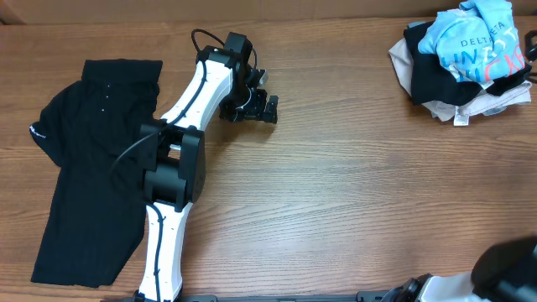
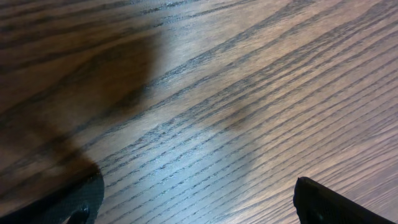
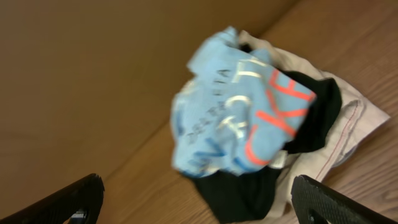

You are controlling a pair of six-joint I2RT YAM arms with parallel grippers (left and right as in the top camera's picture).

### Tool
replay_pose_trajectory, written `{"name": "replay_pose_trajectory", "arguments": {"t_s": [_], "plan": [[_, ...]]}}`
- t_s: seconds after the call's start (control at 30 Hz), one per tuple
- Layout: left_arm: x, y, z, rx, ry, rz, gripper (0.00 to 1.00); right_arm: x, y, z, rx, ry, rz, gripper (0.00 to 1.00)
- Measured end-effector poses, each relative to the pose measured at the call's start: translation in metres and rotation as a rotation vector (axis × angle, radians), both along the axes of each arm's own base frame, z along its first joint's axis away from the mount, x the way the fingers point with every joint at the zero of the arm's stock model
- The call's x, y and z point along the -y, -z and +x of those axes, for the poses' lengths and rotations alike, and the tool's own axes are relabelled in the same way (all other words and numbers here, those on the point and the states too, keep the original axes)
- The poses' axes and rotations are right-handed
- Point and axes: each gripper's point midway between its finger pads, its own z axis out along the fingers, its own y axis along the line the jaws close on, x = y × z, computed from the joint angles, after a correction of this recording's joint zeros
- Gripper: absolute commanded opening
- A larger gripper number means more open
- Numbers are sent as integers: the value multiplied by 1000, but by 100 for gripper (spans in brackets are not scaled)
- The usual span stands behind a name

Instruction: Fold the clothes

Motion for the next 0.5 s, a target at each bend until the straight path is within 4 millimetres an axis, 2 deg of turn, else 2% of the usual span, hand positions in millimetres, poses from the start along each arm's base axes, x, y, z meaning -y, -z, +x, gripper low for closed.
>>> {"name": "replay_pose_trajectory", "arguments": {"t_s": [0.1, 0.27, 0.47, 0.5], "plan": [[0, 0, 0, 1, 0, 0, 100, -27, -25, -22, 27, -81, -30, 100], [0, 0, 0, 0, 0, 0, 100, -81, -52, -64, 26, -217, -99, 100], [0, 0, 0, 2, 0, 3, 100, -189, -69, -124, 9, -482, -155, 100], [0, 0, 0, 2, 0, 3, 100, -201, -72, -134, 15, -512, -155, 100]]}}
